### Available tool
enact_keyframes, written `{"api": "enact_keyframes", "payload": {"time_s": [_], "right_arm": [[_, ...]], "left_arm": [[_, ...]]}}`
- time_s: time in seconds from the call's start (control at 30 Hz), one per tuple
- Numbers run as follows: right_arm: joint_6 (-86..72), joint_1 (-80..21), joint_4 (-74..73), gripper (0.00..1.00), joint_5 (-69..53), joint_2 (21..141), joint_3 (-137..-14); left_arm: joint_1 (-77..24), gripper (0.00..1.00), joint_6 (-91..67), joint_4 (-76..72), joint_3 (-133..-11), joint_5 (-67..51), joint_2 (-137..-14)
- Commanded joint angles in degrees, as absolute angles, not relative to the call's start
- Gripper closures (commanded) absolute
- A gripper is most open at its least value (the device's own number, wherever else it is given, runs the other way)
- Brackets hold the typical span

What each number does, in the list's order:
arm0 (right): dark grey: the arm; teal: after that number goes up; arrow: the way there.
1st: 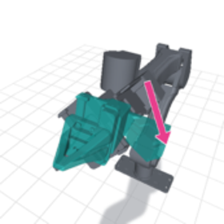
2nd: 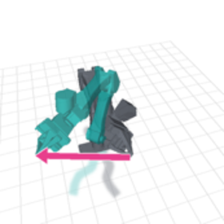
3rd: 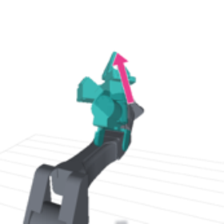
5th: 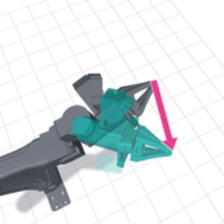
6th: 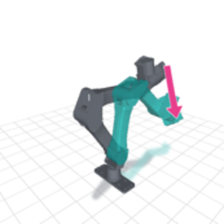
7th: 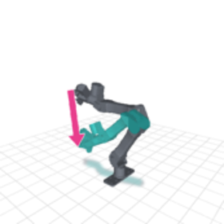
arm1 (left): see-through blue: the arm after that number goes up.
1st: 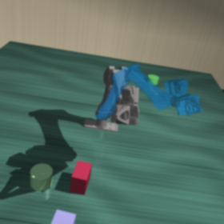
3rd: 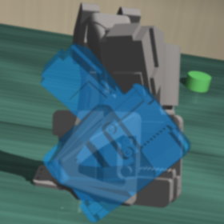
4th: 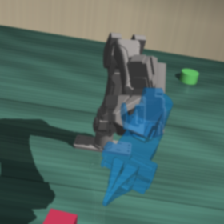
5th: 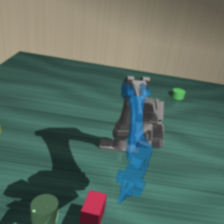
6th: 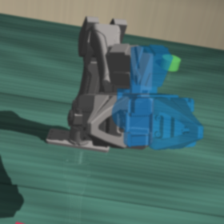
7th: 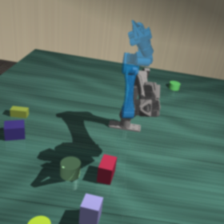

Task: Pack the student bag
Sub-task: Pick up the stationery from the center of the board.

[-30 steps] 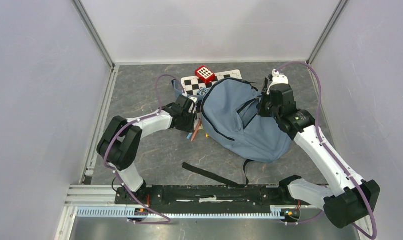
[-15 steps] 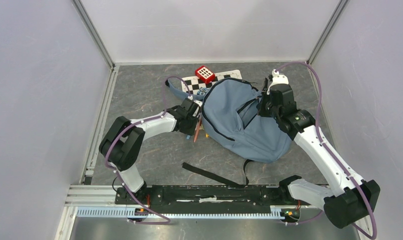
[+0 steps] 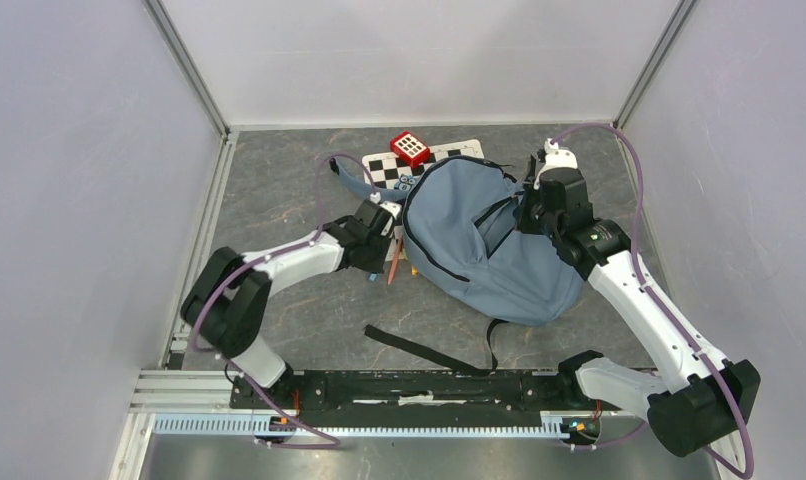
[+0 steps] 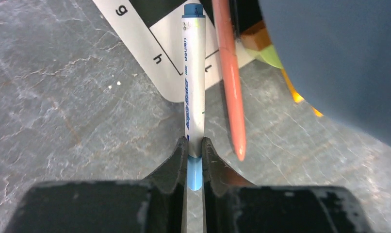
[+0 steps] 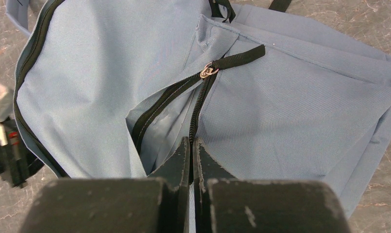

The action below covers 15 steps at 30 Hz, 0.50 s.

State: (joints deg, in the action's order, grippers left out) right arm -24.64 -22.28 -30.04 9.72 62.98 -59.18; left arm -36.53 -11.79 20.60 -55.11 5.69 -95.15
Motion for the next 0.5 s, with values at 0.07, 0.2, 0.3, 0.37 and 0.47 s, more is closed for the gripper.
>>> {"api": "enact_keyframes", "payload": {"time_s": [0.07, 0.2, 0.3, 0.37, 0.47], "right_arm": [[-25.6, -22.6, -26.4, 1.00, 9.6, 61.5, -60.7], [-25.7, -22.6, -26.4, 1.00, 9.4, 61.4, -60.6], [-25.6, -22.5, -26.3, 1.00, 9.3, 61.4, -60.5], [-25.6, -22.6, -26.2, 1.00, 9.2, 61.4, -60.5], [-25.6, -22.6, -26.3, 1.00, 8.9, 61.3, -60.6]], "left_arm": [[-37.2, 0.98, -16.2, 19.6, -52.2, 1.0, -81.9], [-38.0, 0.98, -17.4, 22.1, -52.5, -2.3, -73.4], [-38.1, 0.98, -18.7, 24.8, -56.0, -8.2, -70.5], [-38.3, 0.98, -21.4, 27.7, -60.0, -11.2, -71.9], [-39.0, 0.98, -24.5, 31.3, -67.2, -19.3, -77.4]]}}
